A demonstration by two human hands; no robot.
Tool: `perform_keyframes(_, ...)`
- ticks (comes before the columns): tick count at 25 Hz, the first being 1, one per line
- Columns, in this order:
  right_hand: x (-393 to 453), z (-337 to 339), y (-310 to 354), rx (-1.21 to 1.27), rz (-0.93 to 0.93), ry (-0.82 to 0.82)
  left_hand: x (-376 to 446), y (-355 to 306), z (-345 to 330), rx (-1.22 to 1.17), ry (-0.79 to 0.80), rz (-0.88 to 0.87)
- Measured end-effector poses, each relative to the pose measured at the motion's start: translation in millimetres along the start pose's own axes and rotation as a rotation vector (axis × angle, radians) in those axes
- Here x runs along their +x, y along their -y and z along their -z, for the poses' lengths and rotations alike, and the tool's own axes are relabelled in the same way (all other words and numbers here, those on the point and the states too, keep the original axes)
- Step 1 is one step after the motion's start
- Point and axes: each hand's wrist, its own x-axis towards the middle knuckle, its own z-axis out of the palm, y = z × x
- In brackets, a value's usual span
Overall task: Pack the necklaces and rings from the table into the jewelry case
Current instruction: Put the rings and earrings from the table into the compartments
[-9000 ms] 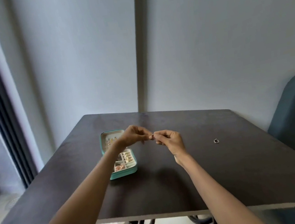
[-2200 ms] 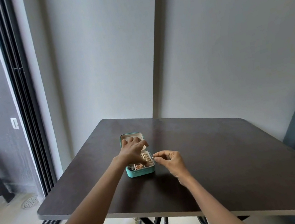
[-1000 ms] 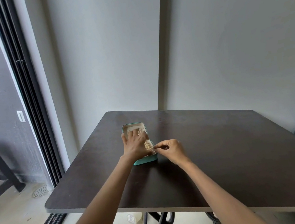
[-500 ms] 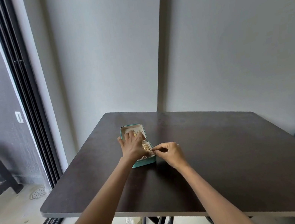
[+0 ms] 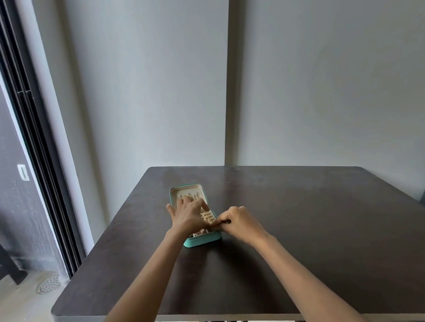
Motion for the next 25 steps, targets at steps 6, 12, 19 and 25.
perform_keyframes(6, -2.4, -1.6, 1.5, 0.003, 0.001, 0.018, -0.9, 2.9, 2.6, 0.05, -0.048, -0.003)
perform_keyframes(12, -22.7, -12.3, -4.2, 0.09, 0.001, -0.234, 1.1, -0.8, 6.7, 0.09, -0.013, -0.028)
perform_keyframes(19, -22.0, -24.1, -1.2, -0.112, 0.055, -0.291, 2.1, -2.0, 6.0, 0.055, 0.036, -0.037)
perform_keyframes(25, -21.0, -24.5, -1.5, -0.19, 0.101, -0.318, 4.0, -1.8, 7.6, 0.094, 0.031, -0.037)
